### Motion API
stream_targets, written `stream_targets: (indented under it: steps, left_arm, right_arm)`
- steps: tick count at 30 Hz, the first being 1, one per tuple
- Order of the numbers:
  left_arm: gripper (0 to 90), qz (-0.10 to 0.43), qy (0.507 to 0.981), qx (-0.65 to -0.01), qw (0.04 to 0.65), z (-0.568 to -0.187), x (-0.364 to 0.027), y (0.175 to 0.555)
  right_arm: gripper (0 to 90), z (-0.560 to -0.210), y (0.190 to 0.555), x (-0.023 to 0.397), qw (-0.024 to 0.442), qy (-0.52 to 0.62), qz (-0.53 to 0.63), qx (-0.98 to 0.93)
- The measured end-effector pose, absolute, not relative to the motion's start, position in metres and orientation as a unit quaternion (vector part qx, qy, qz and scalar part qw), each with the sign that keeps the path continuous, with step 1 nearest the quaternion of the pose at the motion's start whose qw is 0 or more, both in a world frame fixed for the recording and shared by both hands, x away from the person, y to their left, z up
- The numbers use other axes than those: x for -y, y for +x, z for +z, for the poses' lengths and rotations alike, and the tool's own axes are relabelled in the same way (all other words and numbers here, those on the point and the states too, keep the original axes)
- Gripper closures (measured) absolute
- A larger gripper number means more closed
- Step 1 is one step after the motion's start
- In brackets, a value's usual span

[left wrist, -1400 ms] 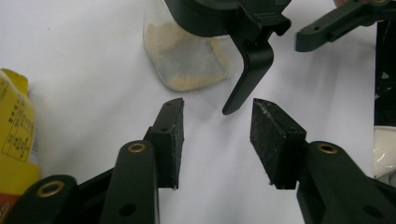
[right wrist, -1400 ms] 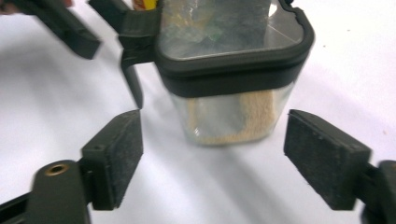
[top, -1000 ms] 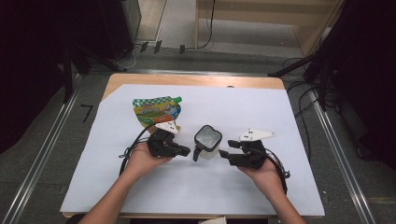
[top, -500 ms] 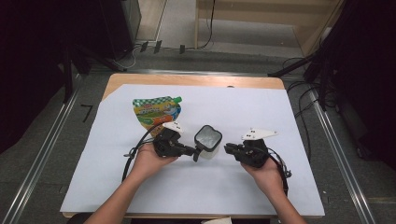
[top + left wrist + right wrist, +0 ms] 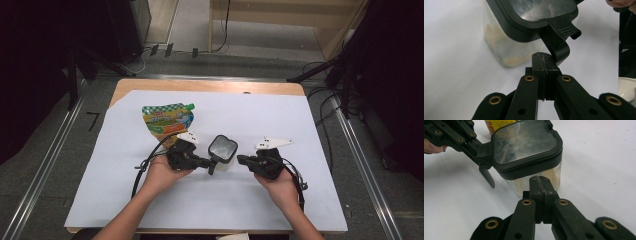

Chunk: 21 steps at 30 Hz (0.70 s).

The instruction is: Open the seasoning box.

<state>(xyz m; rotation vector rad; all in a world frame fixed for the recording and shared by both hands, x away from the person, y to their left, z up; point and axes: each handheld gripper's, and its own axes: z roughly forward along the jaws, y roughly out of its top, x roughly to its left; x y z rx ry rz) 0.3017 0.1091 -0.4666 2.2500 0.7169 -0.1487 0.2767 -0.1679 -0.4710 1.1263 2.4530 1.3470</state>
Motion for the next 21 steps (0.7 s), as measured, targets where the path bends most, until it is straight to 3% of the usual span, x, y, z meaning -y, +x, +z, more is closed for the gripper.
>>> stream_targets:
  steps: [21]
  left_arm:
    - [90.0,-0.062,0.885,-0.261,0.380,-0.471,-0.081,0.287]
  right_arm:
    - [90.0,-0.479,0.287,0.160,0.083,0.384,0.435,-0.810]
